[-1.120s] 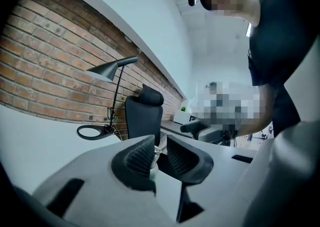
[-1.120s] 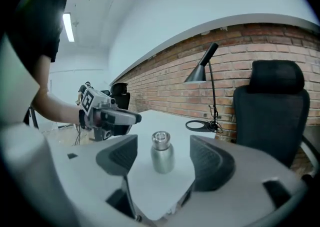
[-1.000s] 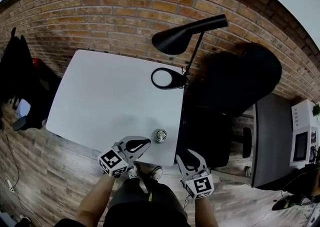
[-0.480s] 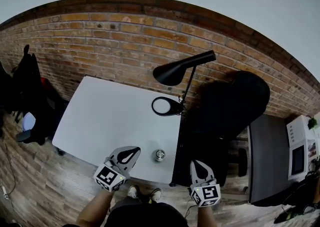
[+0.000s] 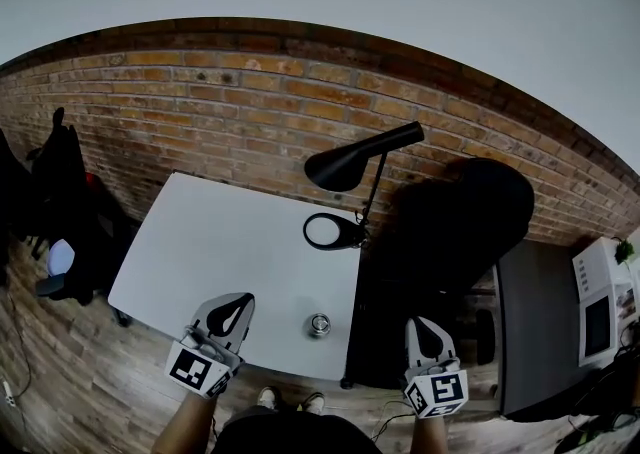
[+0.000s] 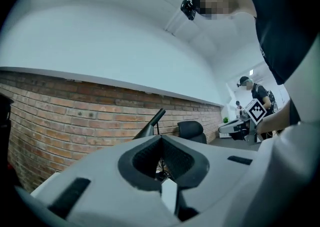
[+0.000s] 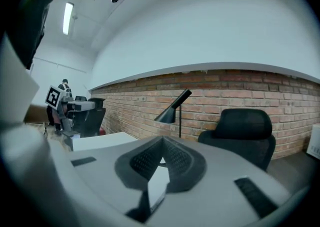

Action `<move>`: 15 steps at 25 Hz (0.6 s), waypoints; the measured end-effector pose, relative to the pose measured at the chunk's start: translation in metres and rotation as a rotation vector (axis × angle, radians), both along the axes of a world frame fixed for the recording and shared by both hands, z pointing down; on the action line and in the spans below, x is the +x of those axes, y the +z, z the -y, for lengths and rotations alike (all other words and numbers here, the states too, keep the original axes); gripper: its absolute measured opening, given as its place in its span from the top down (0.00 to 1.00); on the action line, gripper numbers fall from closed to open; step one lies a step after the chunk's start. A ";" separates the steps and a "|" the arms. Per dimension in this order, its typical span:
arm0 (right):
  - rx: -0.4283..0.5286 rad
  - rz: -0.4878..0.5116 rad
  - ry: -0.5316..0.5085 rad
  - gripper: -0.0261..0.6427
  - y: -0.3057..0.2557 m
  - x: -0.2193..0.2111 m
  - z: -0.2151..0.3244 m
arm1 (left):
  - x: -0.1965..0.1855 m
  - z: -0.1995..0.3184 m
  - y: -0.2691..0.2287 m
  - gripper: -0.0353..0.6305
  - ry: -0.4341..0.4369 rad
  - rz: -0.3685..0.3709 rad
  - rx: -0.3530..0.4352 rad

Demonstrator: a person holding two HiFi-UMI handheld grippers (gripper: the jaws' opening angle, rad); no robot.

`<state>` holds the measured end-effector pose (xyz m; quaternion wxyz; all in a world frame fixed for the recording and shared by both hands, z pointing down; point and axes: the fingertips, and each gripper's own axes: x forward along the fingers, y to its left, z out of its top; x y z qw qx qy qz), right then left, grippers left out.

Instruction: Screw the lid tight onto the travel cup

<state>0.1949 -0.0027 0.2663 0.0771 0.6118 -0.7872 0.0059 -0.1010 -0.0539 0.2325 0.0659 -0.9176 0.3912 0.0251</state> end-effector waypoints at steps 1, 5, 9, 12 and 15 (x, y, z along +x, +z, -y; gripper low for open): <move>0.011 -0.004 0.005 0.94 -0.007 0.003 -0.002 | -0.003 -0.002 -0.002 0.91 -0.009 -0.004 0.008; 0.033 -0.011 0.031 0.94 -0.021 0.014 -0.010 | -0.008 -0.016 -0.006 0.91 -0.024 -0.020 -0.037; 0.029 0.005 0.060 0.94 -0.021 0.023 -0.020 | -0.012 -0.029 -0.008 0.91 -0.042 -0.014 -0.052; 0.023 0.024 0.074 0.94 -0.020 0.023 -0.028 | -0.021 -0.039 -0.006 0.91 -0.079 0.020 -0.046; 0.033 0.035 0.078 0.94 -0.023 0.022 -0.031 | -0.024 -0.044 0.002 0.91 -0.094 0.023 -0.064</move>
